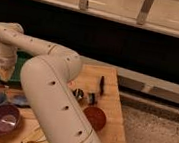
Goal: Place fork in plastic cup
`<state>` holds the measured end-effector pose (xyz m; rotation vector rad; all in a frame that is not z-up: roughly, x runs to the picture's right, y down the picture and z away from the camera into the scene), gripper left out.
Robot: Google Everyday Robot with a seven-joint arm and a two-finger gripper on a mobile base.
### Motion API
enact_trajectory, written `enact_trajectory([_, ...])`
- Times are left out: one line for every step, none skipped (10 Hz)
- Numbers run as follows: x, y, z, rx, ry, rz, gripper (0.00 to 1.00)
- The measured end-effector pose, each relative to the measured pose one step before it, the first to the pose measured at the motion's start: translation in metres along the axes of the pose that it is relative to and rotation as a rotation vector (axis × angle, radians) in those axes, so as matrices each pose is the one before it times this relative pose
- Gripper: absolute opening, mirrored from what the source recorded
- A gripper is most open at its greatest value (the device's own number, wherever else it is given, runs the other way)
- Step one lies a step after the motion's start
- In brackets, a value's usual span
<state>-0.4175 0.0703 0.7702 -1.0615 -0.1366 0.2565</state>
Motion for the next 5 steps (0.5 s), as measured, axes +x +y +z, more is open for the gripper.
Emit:
enact_trajectory([0.00066, -0.0012, 0.00233, -0.01884, -0.0013, 0.00655, 0.04])
enact_trajectory([0.0012, -0.00187, 0.00324, -0.03375, 0.00038, 0.00168, 0.14])
enact_trajectory([0.00047, -0.00081, 0.00211, -0.02027, -0.00041, -0.0002, 0.23])
enact_trajectory([-0.00077, 0.00061, 0.00087, -0.01905, -0.00209, -0.00174, 0.34])
enact_trajectory([0.0, -0.00015, 0.00072, -0.0152, -0.00216, 0.00024, 0.4])
